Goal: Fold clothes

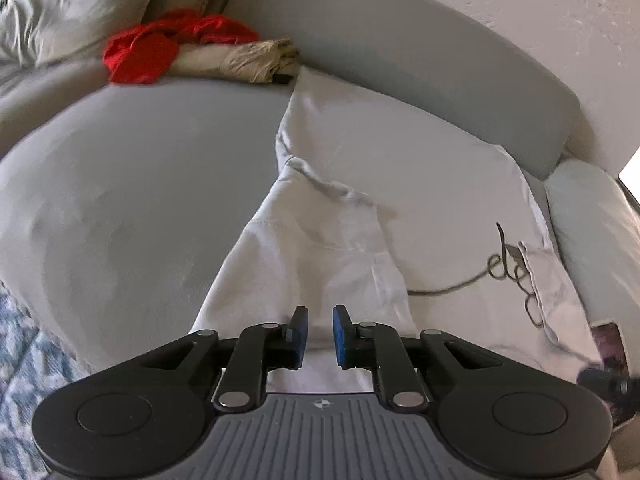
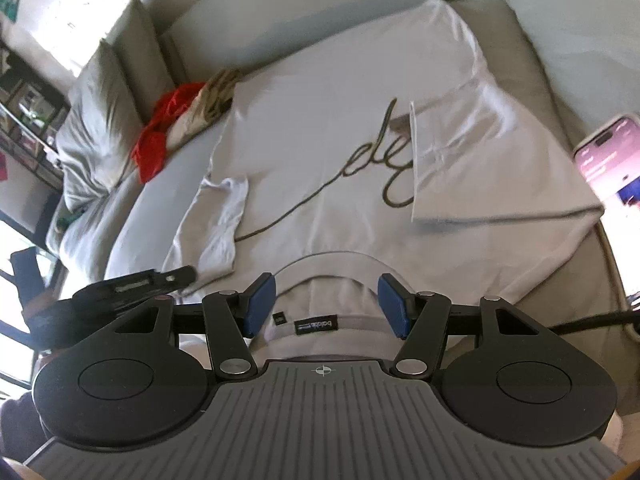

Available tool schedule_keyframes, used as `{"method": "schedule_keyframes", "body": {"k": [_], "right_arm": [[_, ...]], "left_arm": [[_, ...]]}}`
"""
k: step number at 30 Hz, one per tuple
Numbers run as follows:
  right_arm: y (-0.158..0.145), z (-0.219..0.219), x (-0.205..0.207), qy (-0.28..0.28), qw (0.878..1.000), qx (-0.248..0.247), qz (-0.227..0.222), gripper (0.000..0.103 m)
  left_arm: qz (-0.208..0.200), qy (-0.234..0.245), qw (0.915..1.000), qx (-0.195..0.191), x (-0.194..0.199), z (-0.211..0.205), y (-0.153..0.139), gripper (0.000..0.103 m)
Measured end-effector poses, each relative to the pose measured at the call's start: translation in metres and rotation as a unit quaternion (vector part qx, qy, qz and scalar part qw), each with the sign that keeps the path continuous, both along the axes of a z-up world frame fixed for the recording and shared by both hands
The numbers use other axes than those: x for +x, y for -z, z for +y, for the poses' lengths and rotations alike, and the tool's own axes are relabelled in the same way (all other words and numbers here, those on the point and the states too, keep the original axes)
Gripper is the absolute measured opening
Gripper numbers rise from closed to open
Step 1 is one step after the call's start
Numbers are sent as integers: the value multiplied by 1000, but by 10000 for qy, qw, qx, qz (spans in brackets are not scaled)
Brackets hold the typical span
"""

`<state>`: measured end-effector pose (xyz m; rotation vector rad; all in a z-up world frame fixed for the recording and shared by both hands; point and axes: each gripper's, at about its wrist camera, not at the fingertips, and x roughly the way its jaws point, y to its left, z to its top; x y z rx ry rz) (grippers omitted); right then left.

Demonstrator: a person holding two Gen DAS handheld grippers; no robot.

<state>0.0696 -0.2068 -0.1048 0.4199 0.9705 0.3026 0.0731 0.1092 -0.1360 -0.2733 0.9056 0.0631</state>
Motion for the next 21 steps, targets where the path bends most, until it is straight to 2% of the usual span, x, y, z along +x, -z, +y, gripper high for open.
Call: {"method": "schedule_keyframes", "body": {"k": [2, 5, 7, 10, 13, 15, 18, 21], "right_arm": [[0, 0, 1, 135, 9997, -177, -33, 65], [4, 8, 13, 314, 9973, -657, 12, 65], [5, 13, 20, 322, 9951, -930, -35, 65], [7, 17, 24, 364, 9916, -1239, -77, 65], [15, 19, 25, 370, 9850, -1662, 275, 65], [25, 23, 25, 98, 9784, -1977, 592, 67], [21, 30, 10, -300, 9736, -2189, 575, 71], [14, 37, -7, -666, 9696, -2257, 678, 68]], "left_arm": [[252, 107, 9996, -20, 2, -9, 5, 13], [318, 975, 9946, -142, -6, -39, 2, 14], [292, 1382, 9899, -122, -16, -60, -1, 20], [122, 1371, 9903, 196, -25, -83, -4, 26], [341, 1510, 9874, 318, -25, -96, 3, 29], [529, 1623, 9846, 376, -23, -104, 8, 34], [711, 1743, 9807, 534, -28, -111, 5, 33], [716, 1670, 9826, 381, -41, -107, -5, 34]]}}
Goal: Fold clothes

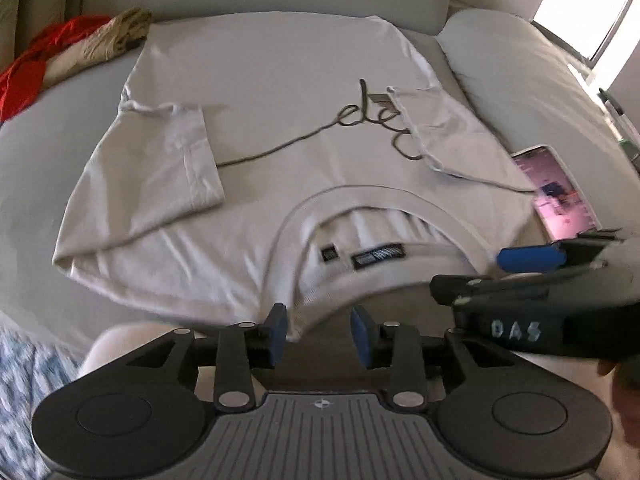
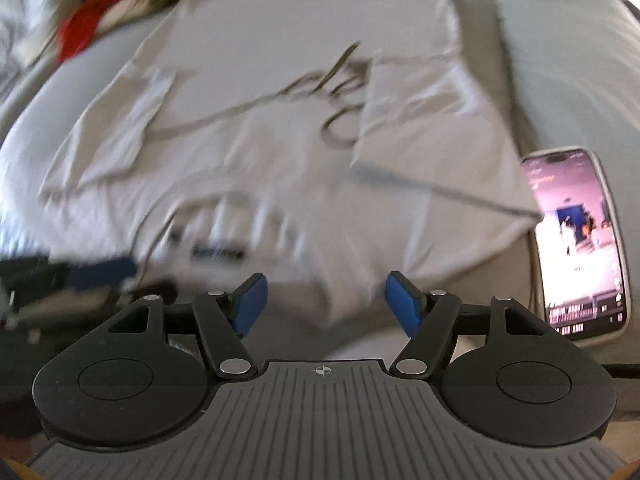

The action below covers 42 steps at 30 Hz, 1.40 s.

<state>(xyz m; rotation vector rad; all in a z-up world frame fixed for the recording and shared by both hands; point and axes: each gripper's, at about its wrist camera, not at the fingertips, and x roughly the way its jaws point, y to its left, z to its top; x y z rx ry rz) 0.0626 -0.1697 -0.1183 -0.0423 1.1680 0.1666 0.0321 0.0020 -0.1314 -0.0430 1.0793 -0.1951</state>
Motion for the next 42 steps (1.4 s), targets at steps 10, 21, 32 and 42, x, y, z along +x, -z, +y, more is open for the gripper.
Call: {"method": "schedule_keyframes", "body": {"k": [10, 21, 32, 42], "right_arm": [[-14, 13, -23, -139, 9967, 69, -794, 43], [2, 20, -14, -175, 9981, -287, -515, 33], [-69, 11, -45, 68, 9844, 1188, -1298, 63], [-126, -42, -84, 570, 9550, 1965, -2147, 64]], "left_arm": [[-566, -1001, 9931, 243, 3, 23, -2, 40], [172, -789, 9967, 77, 1, 24, 7, 35], [-787, -1234, 9892, 25, -26, 44, -57, 43], [-1149, -1004, 9880, -227, -52, 62, -99, 45]]}}
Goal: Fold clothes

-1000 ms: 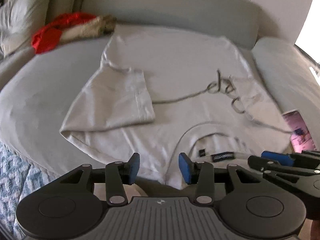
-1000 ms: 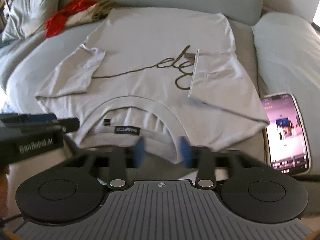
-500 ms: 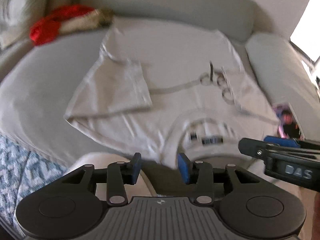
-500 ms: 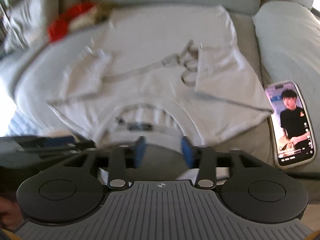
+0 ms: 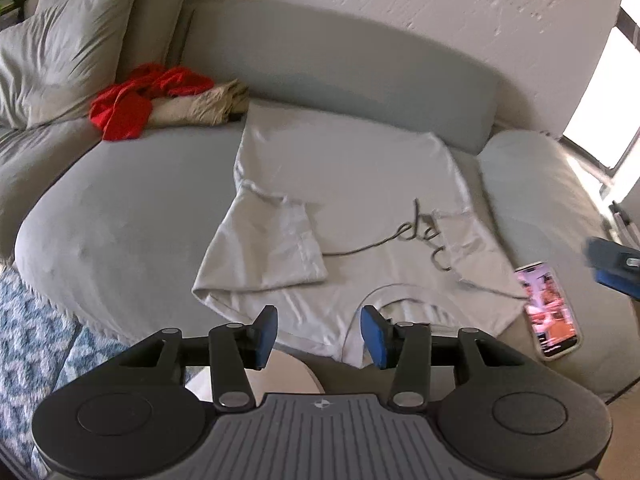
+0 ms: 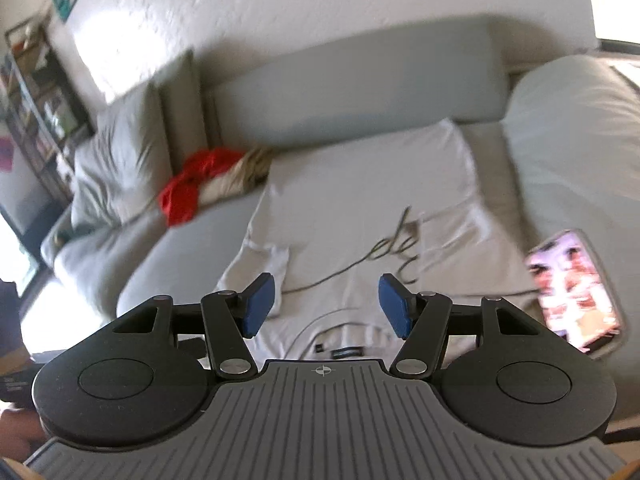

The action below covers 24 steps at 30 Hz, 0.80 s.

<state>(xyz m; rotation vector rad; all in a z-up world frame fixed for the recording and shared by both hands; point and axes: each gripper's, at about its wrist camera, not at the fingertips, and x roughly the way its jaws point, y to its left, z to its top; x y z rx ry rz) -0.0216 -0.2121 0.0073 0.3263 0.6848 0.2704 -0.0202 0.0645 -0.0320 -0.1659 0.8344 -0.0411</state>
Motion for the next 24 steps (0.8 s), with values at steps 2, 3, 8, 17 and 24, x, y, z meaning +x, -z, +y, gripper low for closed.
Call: {"method": "schedule_keyframes", "body": {"k": [2, 3, 8, 17, 24], "right_arm": [[-16, -27, -19, 170, 9995, 278, -43, 64], [-26, -39, -29, 218, 9990, 390, -78, 68], [-67, -84, -55, 484, 9984, 287, -104, 87], [13, -123, 14, 1779, 9817, 396, -555, 76], [21, -133, 36, 2806, 9406, -109, -1909, 76]], "left_arm": [[-154, 69, 9998, -85, -4, 5, -14, 46], [-223, 107, 9996, -144, -6, 7, -20, 47], [-340, 423, 9984, -138, 4, -4, -28, 54], [5, 707, 9974, 162, 30, -41, 25, 54], [105, 456, 9986, 231, 41, -32, 38, 54]]}}
